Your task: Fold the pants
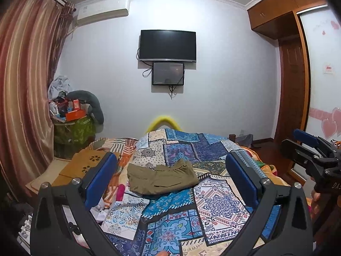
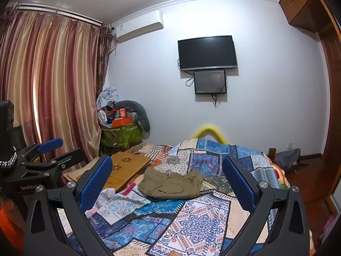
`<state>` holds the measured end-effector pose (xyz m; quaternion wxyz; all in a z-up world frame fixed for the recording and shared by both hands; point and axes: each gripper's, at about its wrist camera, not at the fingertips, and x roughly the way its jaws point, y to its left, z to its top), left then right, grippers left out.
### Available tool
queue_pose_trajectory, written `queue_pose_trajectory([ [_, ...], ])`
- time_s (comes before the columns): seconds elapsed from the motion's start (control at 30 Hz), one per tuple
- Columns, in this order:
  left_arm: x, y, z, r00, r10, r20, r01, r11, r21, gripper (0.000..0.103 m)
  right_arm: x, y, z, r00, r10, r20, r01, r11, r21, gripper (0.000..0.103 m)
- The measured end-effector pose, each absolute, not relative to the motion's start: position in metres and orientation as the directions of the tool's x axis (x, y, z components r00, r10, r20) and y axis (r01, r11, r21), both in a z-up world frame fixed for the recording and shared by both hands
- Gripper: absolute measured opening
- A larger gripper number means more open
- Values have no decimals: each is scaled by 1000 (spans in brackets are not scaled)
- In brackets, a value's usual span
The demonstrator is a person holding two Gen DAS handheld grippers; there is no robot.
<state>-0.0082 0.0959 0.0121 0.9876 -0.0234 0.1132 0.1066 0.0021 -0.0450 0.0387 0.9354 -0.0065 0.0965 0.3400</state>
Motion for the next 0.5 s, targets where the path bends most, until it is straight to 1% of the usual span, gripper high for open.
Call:
queue_pose_trajectory([
  [0.5, -4, 98, 13, 953, 186, -239, -200, 979, -36, 103, 2, -46, 39, 750, 633, -189, -634, 770, 62, 102],
])
